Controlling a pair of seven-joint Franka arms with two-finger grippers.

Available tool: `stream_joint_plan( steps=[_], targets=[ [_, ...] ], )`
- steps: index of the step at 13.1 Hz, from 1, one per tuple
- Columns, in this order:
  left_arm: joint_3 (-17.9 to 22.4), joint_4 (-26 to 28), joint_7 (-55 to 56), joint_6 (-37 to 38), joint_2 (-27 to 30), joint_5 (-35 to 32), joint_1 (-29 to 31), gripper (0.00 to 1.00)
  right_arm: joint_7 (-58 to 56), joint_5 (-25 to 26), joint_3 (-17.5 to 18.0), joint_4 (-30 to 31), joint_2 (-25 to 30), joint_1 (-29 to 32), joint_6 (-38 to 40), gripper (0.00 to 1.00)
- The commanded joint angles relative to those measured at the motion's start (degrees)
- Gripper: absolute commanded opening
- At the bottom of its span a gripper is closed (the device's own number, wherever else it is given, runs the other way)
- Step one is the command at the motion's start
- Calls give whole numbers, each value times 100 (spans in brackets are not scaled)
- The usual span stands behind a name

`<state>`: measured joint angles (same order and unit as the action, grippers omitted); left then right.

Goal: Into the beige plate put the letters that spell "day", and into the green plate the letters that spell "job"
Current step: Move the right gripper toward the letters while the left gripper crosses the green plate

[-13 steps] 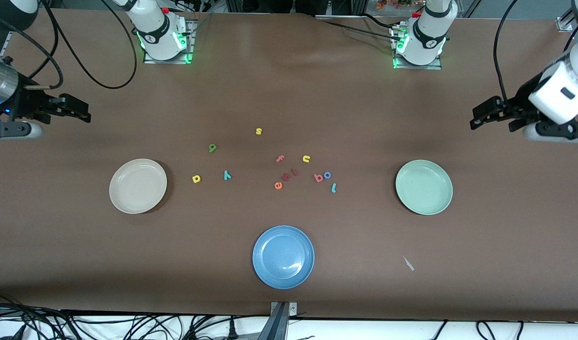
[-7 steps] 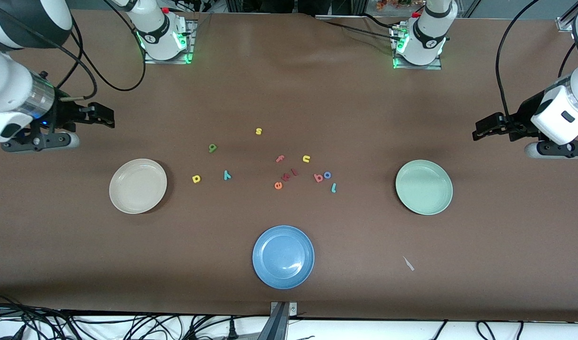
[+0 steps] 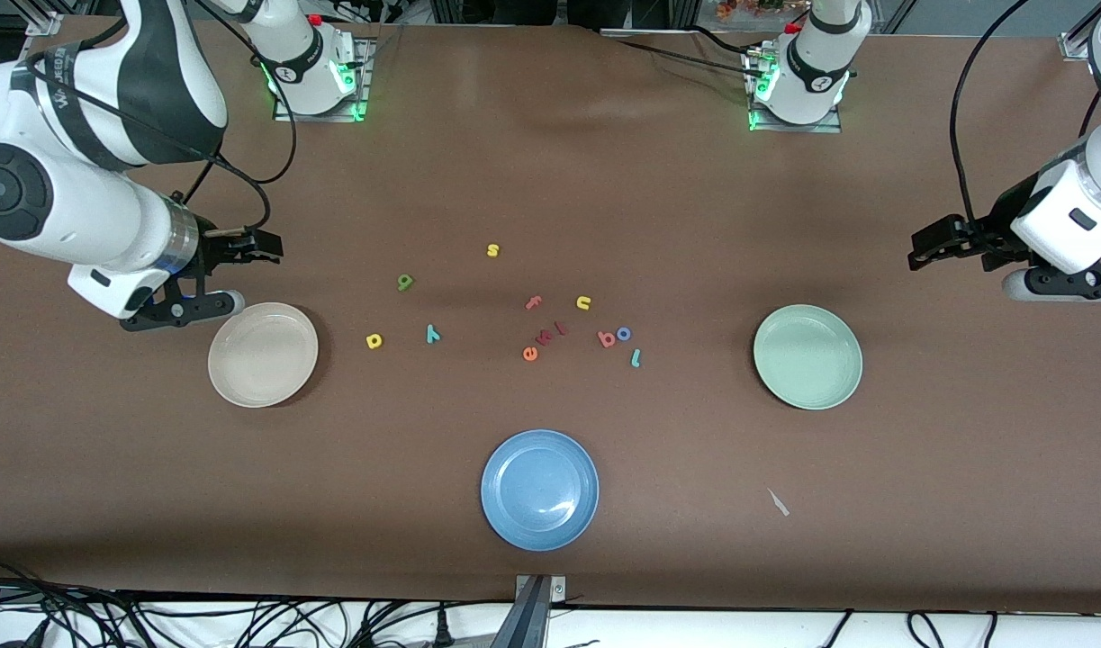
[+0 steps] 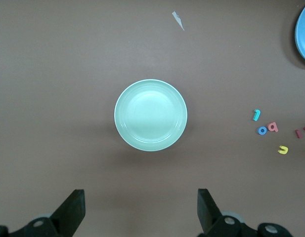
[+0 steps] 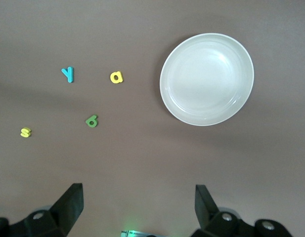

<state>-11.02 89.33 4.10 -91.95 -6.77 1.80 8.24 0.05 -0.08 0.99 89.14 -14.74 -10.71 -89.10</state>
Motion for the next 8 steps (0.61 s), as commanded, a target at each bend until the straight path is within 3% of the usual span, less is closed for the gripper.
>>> stream_joint_plan(
  steps=[1,4,8],
  targets=[
    [-6,-56,-137,46,-35,-154,55,100,100,-54,-20,-20,-47,-212,7,100],
    [-23,-82,-111,46,-105,-154,-24,100,144,-159,-11,235,6,-248,-71,100],
    [-41,-223,-137,2,-131,-145,-42,100,645,-300,50,1008,366,-248,-572,100]
  ],
)
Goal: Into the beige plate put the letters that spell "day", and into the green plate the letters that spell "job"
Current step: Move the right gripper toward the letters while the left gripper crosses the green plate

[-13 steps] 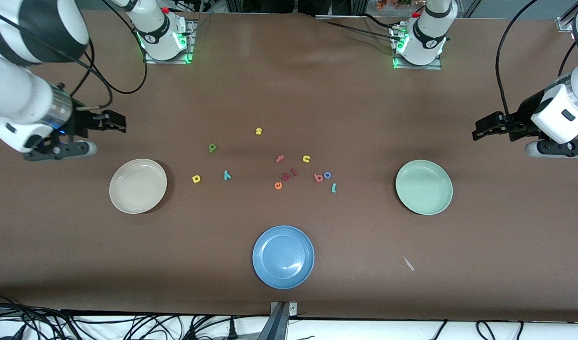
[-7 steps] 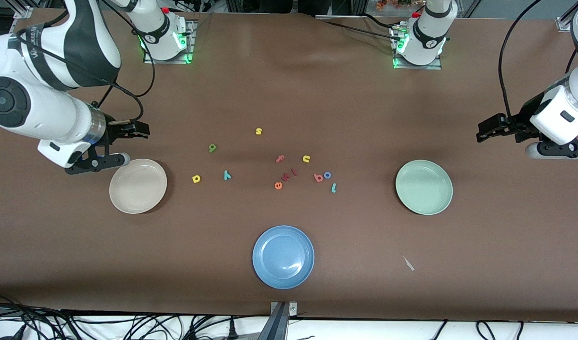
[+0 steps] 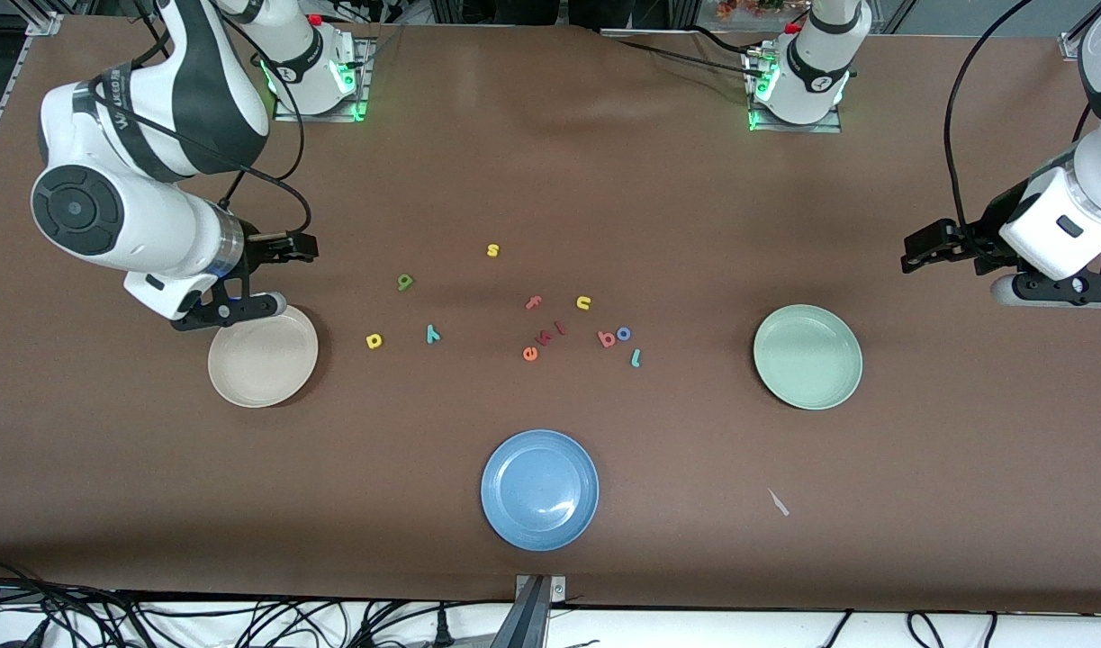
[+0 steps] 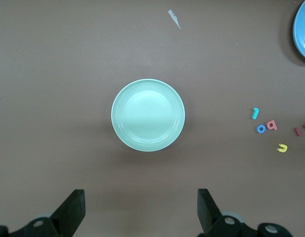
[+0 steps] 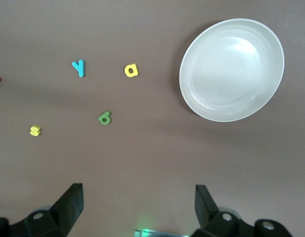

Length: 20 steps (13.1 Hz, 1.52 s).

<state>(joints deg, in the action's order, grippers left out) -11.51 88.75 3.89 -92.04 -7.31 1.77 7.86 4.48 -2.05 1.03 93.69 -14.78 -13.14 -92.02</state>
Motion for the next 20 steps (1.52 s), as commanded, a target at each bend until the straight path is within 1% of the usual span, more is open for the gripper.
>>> stream_joint_plan(
  steps=[1,2,6,9,10,11,13,14,16,17,18,20],
  targets=[
    [0,-147,-47,19,-86,-142,-39,100,376,-103,64,606,388,-4,-290,100],
    [0,-104,-63,36,-95,-142,-39,100,665,-103,99,711,406,-13,-308,100],
    [0,-139,-81,45,-104,-150,-56,100,1720,-103,433,1159,555,-4,-650,100],
    [-9,-130,-116,54,-112,-124,-39,100,2143,-103,556,1650,669,-4,-1211,100],
    [-9,-138,-125,54,-182,-115,-65,100,2328,-103,591,1826,696,-13,-1422,100],
    [-61,-138,-55,63,-278,-63,-178,100,2608,-103,757,2011,722,-13,-1590,100],
    [-70,-156,59,37,-446,121,-346,100,3695,-103,977,2354,722,-4,-2177,100],
    [-70,-165,68,19,-620,148,-477,100,4144,-103,1100,2468,688,-4,-2380,100],
    [-70,-174,68,-77,-963,157,-732,100,4997,-103,1233,2618,582,-13,-2723,100],
    [-70,-182,68,-286,-1113,157,-855,100,5262,-103,1242,2750,573,-13,-2934,100],
    [-70,-182,68,-523,-1210,140,-987,100,5430,-103,1242,2899,573,-13,-3180,100],
    [-70,-182,77,-649,-1264,140,-1041,100,5695,-103,1329,3311,573,-13,-3767,100]
  ],
)
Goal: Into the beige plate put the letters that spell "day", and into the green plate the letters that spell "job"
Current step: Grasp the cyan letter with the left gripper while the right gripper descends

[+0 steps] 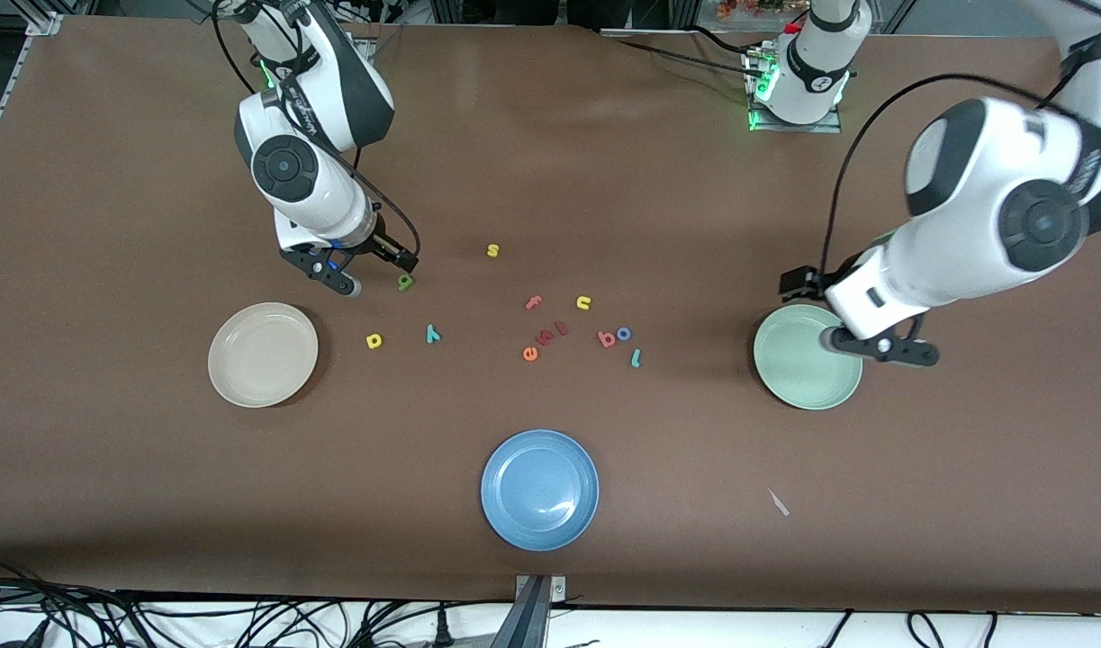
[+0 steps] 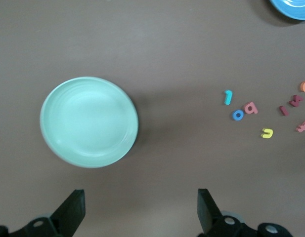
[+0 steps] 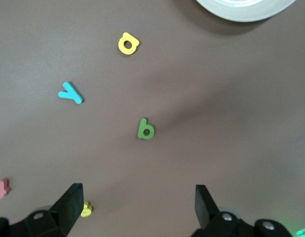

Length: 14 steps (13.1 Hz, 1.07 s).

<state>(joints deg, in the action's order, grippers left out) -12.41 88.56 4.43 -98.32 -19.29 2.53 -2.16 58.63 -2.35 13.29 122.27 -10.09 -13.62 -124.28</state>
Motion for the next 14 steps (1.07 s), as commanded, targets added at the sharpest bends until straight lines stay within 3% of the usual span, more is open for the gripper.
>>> stream_joint_plan(
  steps=[1,5,11,14],
  targets=[
    [19,-164,23,-20,-67,64,-39,100,298,-73,190,673,104,35,-866,100],
    [19,-164,188,-616,-478,72,-214,100,535,-73,209,877,-132,35,-1317,99],
    [19,-155,1339,-1293,-988,81,-733,100,588,-38,191,869,-668,52,-1686,98],
    [28,-155,1577,-2284,-1471,-6,-969,100,588,15,183,825,-941,52,-1976,98]
  ],
)
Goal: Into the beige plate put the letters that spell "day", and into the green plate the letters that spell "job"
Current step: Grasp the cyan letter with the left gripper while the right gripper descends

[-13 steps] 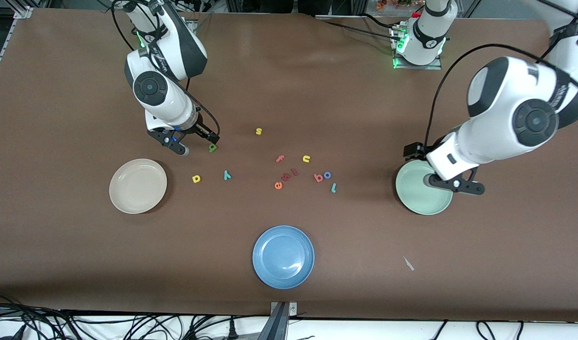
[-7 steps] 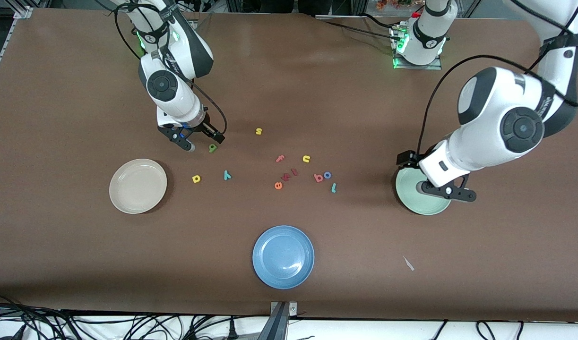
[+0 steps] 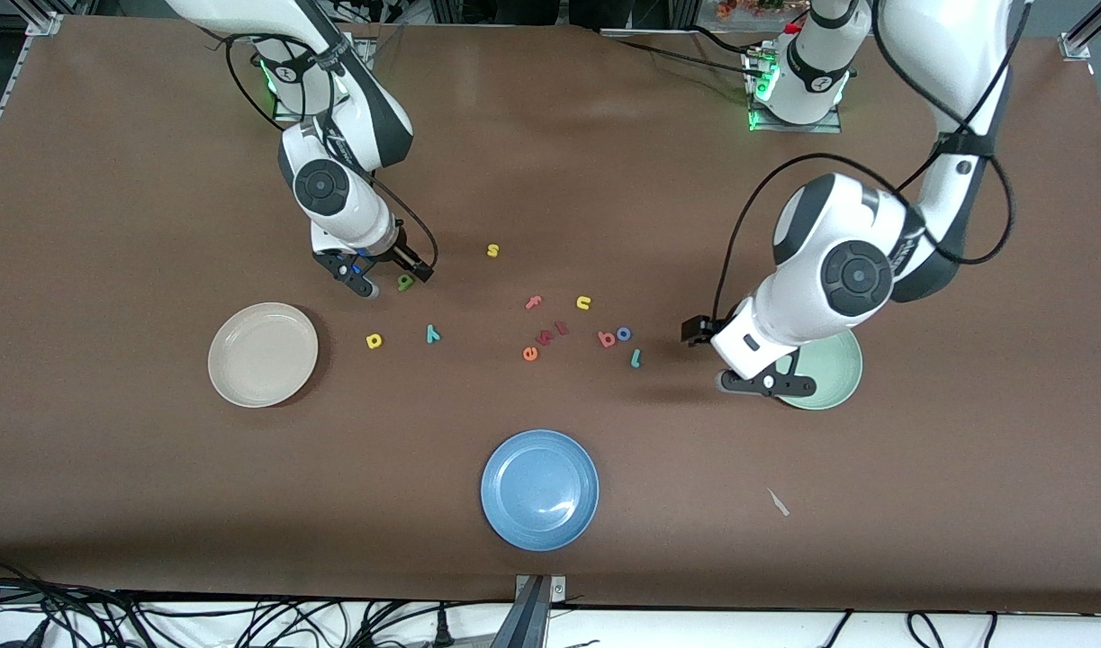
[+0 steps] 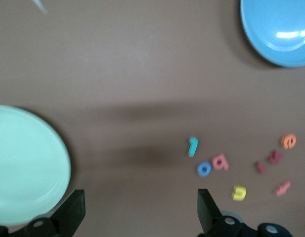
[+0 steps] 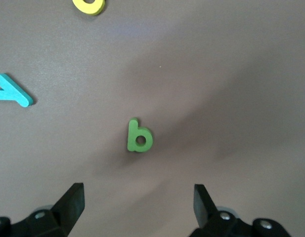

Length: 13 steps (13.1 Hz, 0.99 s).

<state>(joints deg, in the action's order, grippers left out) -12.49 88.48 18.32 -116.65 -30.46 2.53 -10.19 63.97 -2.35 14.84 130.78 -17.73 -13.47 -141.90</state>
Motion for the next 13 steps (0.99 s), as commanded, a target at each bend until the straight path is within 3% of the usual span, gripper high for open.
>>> stream_joint_plan(
  steps=[1,3,7,10,11,13],
  targets=[
    [54,-147,207,-664,-451,-15,-307,100,45,32,19,-44,-213,55,-232,98],
    [54,-147,207,-744,-601,-7,-326,99,28,128,-7,-114,-292,99,-232,97],
    [45,-50,486,-982,-786,-7,-677,89,54,305,-244,-193,-345,99,-180,98],
    [80,-50,691,-991,-927,-24,-871,73,72,340,-253,-194,-206,73,-180,100],
    [81,-41,699,-991,-936,-50,-836,61,150,331,-253,-167,-126,73,-180,100],
    [81,-24,769,-1095,-1006,-59,-845,56,790,366,-245,-141,-143,-49,-441,100]
  ],
)
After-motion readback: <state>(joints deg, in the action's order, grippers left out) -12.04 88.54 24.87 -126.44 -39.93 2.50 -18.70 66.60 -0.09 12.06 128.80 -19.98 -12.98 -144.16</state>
